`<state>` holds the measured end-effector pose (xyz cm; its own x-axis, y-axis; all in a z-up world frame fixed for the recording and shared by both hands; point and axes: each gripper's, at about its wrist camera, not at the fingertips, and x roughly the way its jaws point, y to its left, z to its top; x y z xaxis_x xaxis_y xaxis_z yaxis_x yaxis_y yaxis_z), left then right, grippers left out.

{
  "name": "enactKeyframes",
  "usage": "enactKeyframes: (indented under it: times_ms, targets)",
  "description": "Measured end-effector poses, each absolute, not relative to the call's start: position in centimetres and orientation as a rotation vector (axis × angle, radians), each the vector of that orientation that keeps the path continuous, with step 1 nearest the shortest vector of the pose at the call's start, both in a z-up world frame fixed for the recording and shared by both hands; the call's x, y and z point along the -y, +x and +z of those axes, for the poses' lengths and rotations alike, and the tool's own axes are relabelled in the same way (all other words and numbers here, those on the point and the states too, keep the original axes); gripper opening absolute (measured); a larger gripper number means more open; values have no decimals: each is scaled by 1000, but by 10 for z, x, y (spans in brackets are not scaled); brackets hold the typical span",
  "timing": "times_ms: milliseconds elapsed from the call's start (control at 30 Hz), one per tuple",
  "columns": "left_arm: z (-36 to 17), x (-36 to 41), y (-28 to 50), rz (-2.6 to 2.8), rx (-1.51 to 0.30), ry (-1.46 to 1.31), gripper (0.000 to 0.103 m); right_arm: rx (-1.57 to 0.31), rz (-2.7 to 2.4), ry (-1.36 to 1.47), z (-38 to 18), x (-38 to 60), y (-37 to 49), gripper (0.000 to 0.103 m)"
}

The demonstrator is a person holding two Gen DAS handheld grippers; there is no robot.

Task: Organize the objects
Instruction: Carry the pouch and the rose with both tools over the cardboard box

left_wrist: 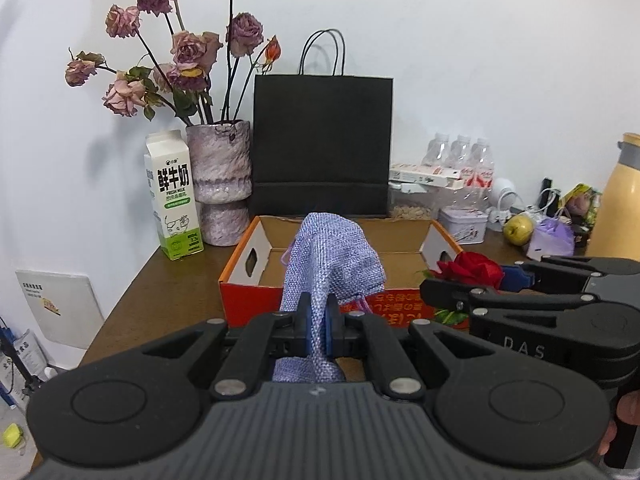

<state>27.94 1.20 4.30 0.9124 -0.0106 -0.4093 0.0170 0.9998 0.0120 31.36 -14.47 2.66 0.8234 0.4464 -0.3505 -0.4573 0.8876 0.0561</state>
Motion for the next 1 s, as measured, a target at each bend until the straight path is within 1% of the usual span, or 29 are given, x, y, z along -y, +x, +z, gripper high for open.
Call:
enactKeyframes:
  times_ms: [667,1000]
  targets:
    - [53,-10,355,44,-500,-3,7,-411,479,32,25,159,402,37]
    - [58,-15,406,73,-543,-13,7,-432,486,51,25,158,446,37]
